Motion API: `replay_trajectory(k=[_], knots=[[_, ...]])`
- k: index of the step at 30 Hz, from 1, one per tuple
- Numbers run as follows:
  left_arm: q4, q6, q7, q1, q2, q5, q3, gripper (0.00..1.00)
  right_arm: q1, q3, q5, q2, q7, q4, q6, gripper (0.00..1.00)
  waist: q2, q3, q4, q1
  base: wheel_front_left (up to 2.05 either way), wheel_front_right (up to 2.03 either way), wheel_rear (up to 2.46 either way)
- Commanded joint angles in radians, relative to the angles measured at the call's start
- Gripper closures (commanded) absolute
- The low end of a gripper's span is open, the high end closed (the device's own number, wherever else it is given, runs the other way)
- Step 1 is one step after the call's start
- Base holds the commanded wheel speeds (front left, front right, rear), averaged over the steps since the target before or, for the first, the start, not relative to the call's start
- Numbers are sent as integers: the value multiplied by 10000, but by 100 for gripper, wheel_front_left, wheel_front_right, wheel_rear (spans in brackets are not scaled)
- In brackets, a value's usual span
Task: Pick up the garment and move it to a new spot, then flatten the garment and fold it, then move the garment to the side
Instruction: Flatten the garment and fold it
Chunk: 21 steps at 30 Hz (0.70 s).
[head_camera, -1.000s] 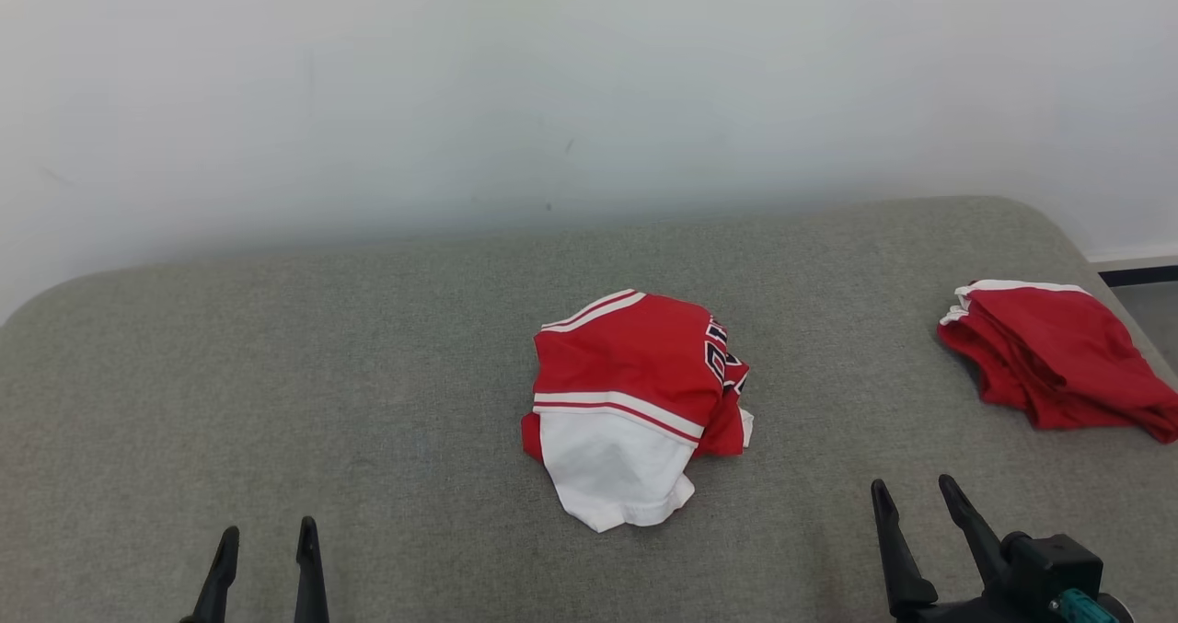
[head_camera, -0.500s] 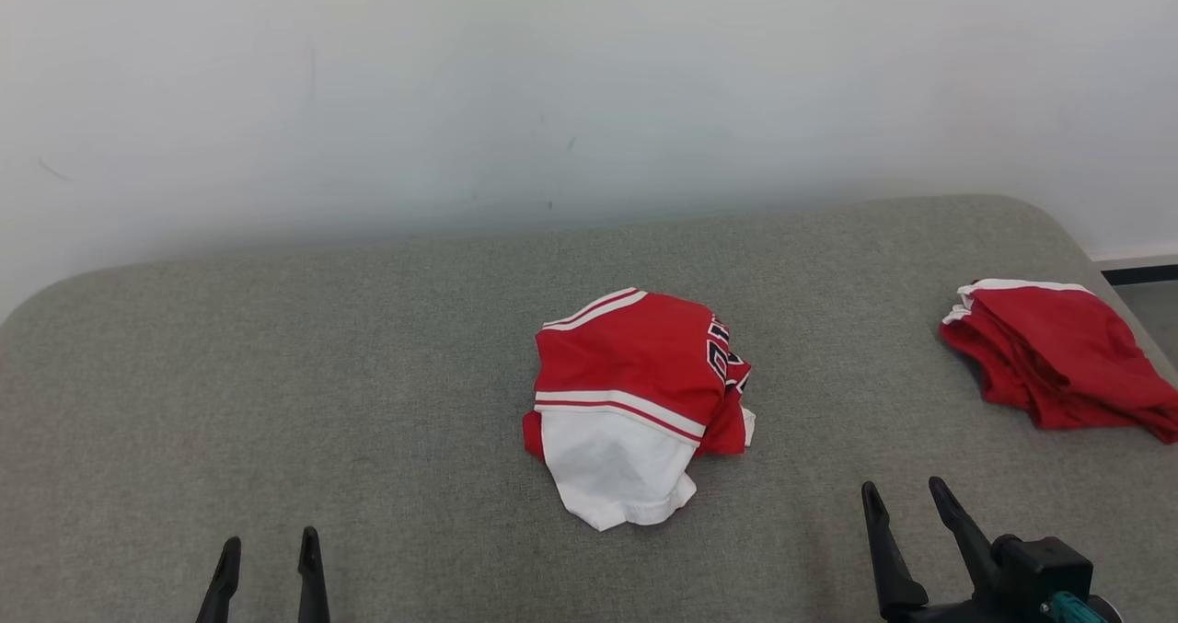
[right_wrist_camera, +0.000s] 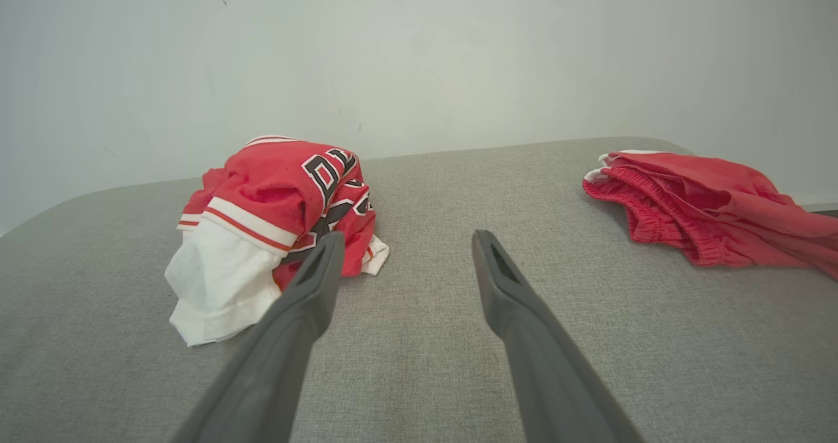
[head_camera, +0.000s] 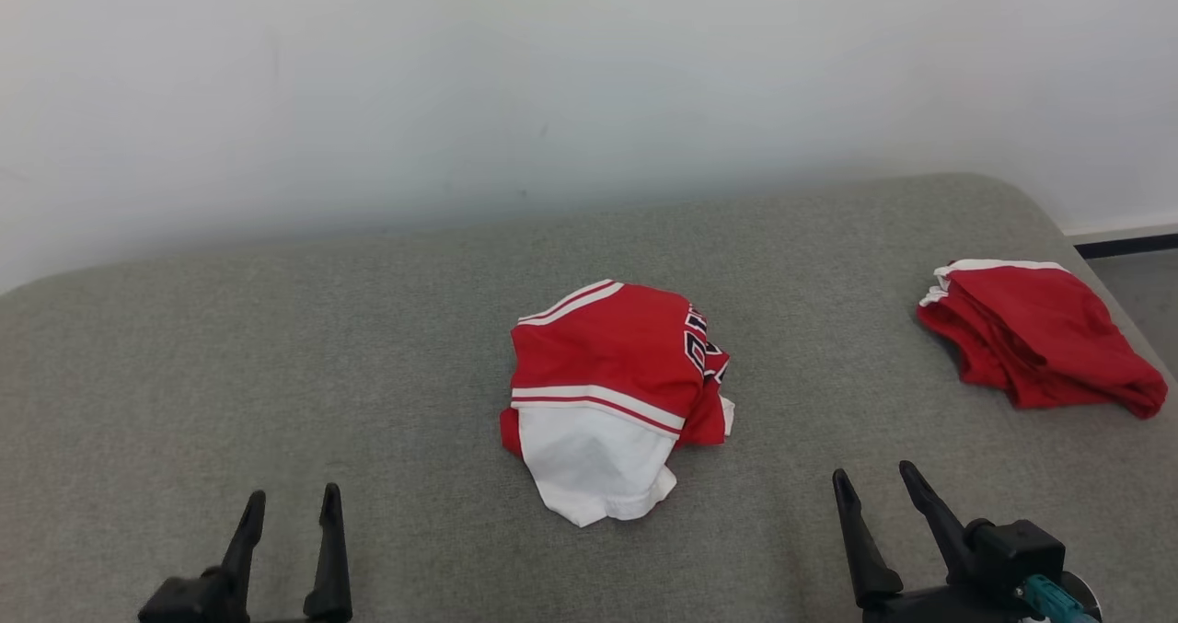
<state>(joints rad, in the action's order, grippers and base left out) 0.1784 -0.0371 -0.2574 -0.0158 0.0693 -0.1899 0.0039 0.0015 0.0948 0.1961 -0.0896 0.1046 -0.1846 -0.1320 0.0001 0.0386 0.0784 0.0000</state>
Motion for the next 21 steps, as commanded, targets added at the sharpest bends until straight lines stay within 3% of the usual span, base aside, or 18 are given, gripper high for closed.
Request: replay_trajectory(k=[1, 9, 16, 21], knots=[[213, -66, 72, 358, 87, -141, 24, 0, -86, 77, 70, -62, -19, 30, 25, 0, -1, -152, 236, 0, 0, 0, 0], [2528, -438, 995, 2469, 116, -655, -230, 0, -491, 765, 200, -121, -82, 2, 25, 0, -1, -621, 1510, 0, 0, 0, 0], [4216, -709, 1436, 3930, -16, -1732, -98, 0, -722, 1212, 260, -129, -34, -105, 25, 0, -1, -1002, 2758, 0, 0, 0, 0], [5270, -749, 1718, 4680, 204, -2111, 25, 0, -902, 1348, 366, -156, 117, -263, 25, 0, -1, -1200, 3458, 0, 0, 0, 0]])
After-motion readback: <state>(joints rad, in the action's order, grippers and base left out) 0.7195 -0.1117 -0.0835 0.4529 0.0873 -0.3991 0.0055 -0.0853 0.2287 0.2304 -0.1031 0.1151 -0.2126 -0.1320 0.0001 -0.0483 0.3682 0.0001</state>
